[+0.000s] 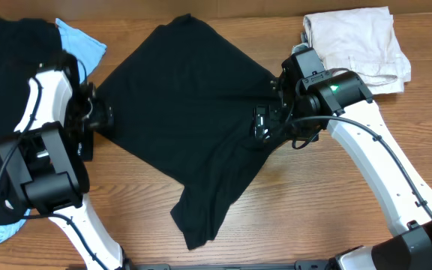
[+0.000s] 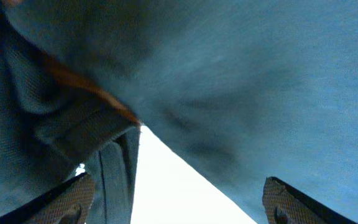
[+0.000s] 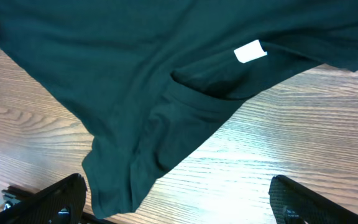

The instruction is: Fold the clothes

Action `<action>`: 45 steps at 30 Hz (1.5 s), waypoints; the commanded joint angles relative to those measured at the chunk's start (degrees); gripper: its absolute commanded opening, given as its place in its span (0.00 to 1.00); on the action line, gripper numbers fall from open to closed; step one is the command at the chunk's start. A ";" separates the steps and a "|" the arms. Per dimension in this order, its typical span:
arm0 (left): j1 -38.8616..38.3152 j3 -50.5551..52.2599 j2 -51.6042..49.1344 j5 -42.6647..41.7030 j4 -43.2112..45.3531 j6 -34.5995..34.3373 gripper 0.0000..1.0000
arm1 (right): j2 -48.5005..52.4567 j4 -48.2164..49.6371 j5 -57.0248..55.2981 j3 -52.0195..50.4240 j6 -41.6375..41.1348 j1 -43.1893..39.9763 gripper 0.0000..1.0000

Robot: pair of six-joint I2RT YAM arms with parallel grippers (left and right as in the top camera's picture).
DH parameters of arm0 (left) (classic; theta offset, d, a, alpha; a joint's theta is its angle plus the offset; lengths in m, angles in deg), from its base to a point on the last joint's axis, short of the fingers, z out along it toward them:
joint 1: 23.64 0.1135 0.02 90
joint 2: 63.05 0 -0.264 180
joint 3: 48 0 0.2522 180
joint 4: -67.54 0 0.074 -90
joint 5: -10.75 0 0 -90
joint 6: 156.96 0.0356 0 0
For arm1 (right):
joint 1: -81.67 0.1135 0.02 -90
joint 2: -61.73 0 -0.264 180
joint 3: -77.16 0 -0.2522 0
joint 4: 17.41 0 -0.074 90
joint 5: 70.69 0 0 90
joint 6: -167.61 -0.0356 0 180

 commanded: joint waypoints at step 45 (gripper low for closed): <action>-0.07 -12.15 -3.78 -0.26 9.70 2.27 1.00 | -0.42 1.40 -3.89 0.76 -0.07 0.07 1.00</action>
